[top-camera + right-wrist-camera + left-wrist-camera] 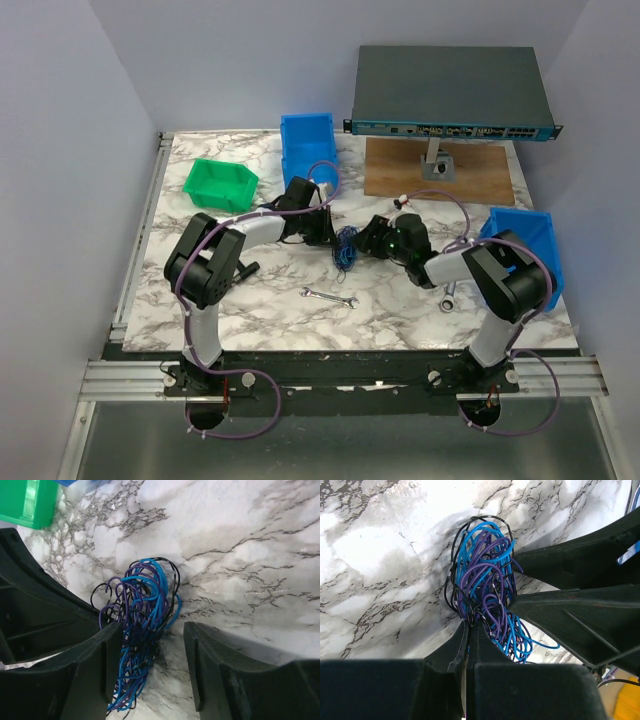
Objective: Untangle the cables
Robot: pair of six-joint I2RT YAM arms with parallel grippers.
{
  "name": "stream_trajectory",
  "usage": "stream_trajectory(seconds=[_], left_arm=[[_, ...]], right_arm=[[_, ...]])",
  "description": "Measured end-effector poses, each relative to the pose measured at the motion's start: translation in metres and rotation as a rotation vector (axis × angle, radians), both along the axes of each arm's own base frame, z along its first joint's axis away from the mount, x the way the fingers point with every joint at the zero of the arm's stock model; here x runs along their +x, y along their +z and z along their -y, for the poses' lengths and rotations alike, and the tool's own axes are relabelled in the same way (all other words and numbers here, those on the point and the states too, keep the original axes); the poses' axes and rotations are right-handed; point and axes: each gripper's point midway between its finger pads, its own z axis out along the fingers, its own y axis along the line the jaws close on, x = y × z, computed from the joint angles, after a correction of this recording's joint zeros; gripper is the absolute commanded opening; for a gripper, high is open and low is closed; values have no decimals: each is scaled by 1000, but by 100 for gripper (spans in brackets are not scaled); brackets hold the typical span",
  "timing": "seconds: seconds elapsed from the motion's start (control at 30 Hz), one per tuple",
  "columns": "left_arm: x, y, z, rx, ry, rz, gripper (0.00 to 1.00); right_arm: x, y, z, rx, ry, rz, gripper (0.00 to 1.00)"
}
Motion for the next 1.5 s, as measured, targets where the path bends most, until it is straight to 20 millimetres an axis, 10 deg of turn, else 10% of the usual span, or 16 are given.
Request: stream_trajectory(seconds=[0.13, 0.33, 0.67, 0.97, 1.5], left_arm=[[0, 0, 0, 0, 0, 0, 0], [0, 0, 0, -1, -2, -2, 0], [-3, 10, -31, 48, 103, 62, 0], [13, 8, -162, -40, 615, 74, 0], [0, 58, -213, -74, 909, 309, 0]], right_arm=[[1, -6, -5, 15, 8, -25, 47], [4, -16, -13, 33, 23, -63, 2], [17, -6, 30, -57, -259, -73, 1], [7, 16, 123, -110, -746, -29, 1], [0, 30, 154, -131, -894, 28, 1]])
